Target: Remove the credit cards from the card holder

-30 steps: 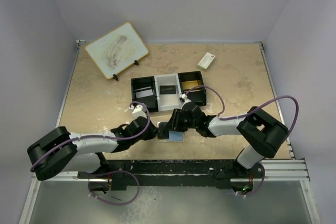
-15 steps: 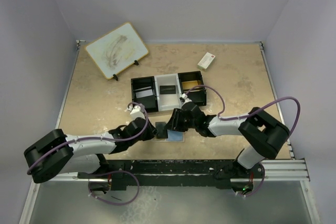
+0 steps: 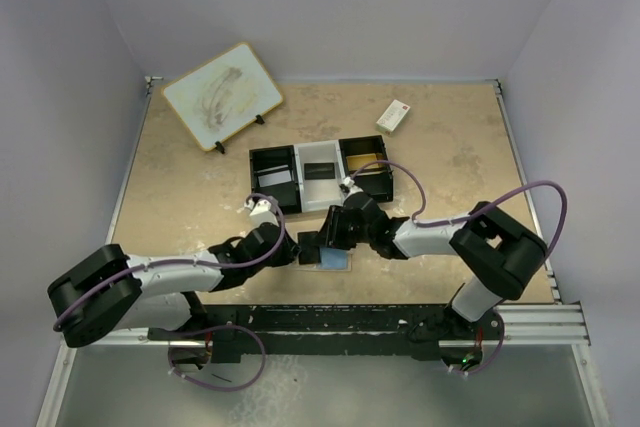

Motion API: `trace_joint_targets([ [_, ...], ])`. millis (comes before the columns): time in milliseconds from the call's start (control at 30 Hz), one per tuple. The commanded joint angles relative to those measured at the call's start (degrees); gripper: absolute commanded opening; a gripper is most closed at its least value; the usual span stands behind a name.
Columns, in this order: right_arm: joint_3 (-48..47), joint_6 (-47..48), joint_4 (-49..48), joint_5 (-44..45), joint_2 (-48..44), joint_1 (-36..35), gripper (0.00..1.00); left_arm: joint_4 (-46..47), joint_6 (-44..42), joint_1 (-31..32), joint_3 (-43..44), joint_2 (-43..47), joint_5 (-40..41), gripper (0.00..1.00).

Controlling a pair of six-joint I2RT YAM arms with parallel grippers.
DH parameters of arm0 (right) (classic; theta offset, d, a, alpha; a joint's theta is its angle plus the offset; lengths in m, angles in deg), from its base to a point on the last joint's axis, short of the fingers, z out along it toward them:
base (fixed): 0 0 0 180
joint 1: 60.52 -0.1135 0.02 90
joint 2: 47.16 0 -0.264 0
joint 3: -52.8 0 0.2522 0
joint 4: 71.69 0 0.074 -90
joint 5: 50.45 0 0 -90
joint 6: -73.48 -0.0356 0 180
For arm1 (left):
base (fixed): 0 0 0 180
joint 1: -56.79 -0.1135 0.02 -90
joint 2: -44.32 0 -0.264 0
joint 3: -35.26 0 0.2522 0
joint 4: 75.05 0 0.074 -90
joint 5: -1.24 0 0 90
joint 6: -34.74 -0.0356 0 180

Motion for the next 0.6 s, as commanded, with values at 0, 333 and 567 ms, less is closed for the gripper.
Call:
trace_joint_targets([
  [0,0.9,1.4,1.7,-0.1,2.8,-0.2,0.34,-9.2,-3.5,-0.1,-0.7,-3.9,1.2,0.08],
  [333,3.7,-1.9,-6.1,-4.2,2.5,-0.2,0.26,-9.4,-3.6,0.0,-1.5,-3.4,0.3,0.04],
  [567,5.6,-1.5,-13.0,-6.8,1.2,-0.2,0.20,-8.8,-3.1,-0.1,-1.6,-2.7,0.4,0.04],
])
